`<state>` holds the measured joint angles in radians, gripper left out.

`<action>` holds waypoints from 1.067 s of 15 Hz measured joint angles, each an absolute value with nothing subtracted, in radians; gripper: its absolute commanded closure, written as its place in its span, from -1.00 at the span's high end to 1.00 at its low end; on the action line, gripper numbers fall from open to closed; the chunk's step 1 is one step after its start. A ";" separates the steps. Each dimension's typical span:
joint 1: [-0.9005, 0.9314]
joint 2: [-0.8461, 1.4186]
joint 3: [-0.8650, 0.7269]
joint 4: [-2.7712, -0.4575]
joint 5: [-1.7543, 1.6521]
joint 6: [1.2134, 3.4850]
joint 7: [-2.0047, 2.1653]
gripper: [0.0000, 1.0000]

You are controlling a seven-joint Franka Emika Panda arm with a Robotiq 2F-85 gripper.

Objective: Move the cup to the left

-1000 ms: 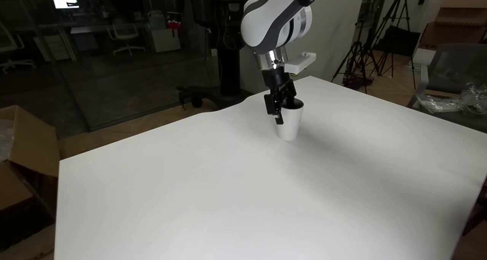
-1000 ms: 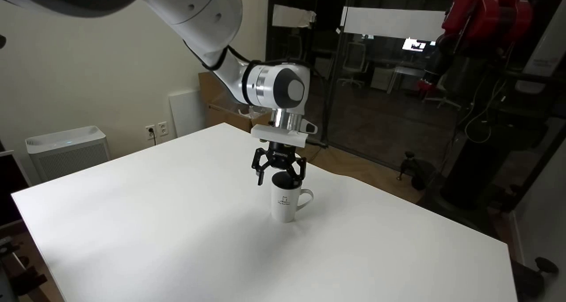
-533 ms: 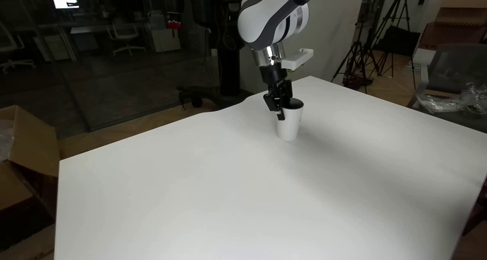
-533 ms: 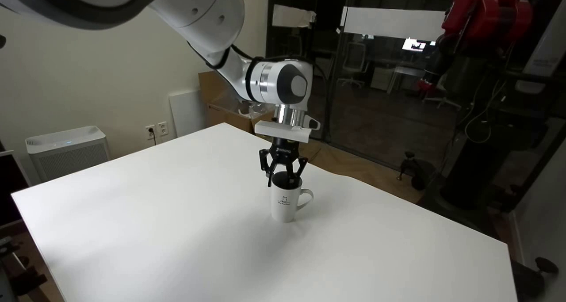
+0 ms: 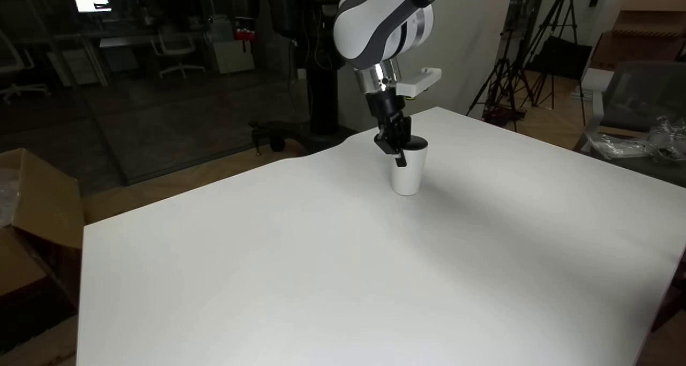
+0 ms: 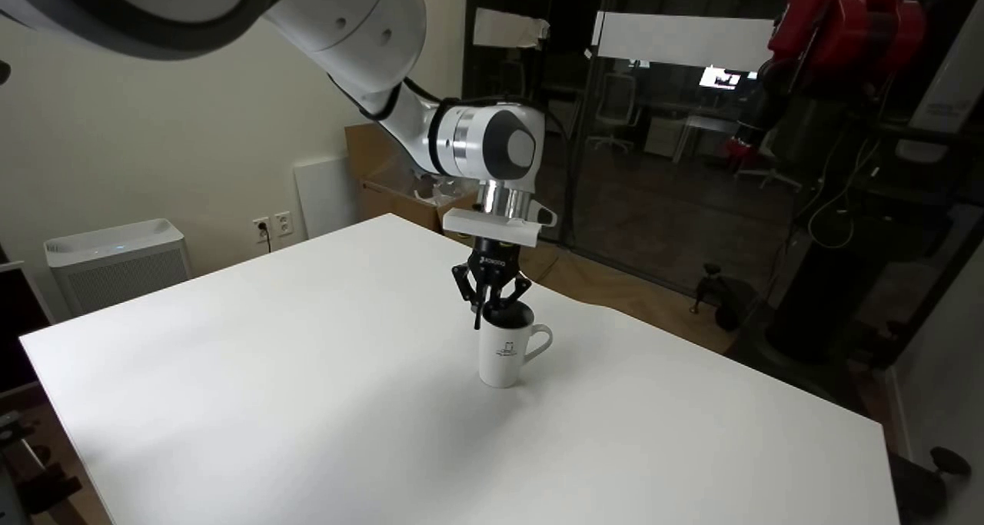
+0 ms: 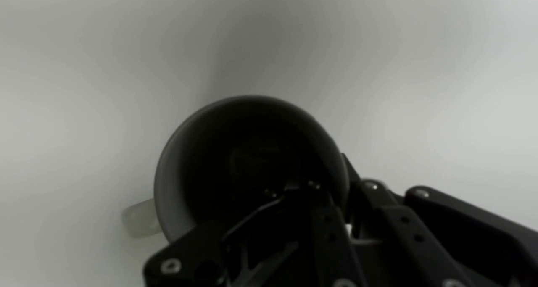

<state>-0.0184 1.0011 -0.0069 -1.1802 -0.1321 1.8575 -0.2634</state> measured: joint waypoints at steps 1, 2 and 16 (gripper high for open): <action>-0.018 1.003 -0.007 -1.176 -0.132 1.847 -0.263 -0.78; -0.018 1.004 -0.007 -1.173 -0.132 1.839 -0.263 -0.78; 0.033 0.926 -0.006 -1.319 -0.132 1.937 -0.127 -0.94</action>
